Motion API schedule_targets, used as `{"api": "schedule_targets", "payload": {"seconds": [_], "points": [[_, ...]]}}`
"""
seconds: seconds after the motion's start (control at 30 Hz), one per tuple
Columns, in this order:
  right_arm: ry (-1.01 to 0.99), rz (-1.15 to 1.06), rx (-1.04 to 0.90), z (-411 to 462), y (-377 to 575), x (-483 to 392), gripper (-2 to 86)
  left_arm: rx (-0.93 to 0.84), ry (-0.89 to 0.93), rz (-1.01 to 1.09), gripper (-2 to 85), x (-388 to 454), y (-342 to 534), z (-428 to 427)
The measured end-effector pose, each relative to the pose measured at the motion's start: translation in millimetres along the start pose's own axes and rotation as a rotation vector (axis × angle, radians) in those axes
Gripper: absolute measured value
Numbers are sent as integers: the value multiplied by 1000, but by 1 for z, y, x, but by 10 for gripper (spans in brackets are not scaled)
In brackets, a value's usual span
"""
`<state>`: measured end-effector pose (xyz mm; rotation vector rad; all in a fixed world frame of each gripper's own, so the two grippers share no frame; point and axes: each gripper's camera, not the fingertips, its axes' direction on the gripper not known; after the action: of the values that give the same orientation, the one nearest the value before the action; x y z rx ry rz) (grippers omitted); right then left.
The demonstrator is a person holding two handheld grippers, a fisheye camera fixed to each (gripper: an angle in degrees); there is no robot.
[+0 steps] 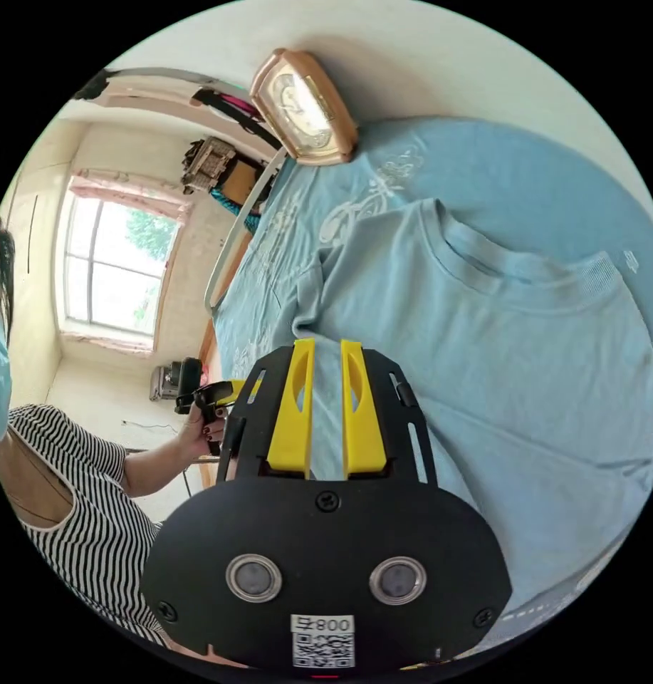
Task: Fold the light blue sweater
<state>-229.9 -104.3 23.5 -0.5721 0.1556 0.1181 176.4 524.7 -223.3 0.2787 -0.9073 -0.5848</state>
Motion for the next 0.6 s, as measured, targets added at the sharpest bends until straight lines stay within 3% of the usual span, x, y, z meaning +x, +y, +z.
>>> {"api": "schedule_targets", "payload": {"seconds": [0.3, 0.6], "points": [[71, -85, -137, 87, -92, -38, 78, 62, 132, -18, 86, -71, -9, -5], [-12, -175, -99, 66, -104, -91, 22, 63, 183, -11, 37, -107, -9, -20]]}}
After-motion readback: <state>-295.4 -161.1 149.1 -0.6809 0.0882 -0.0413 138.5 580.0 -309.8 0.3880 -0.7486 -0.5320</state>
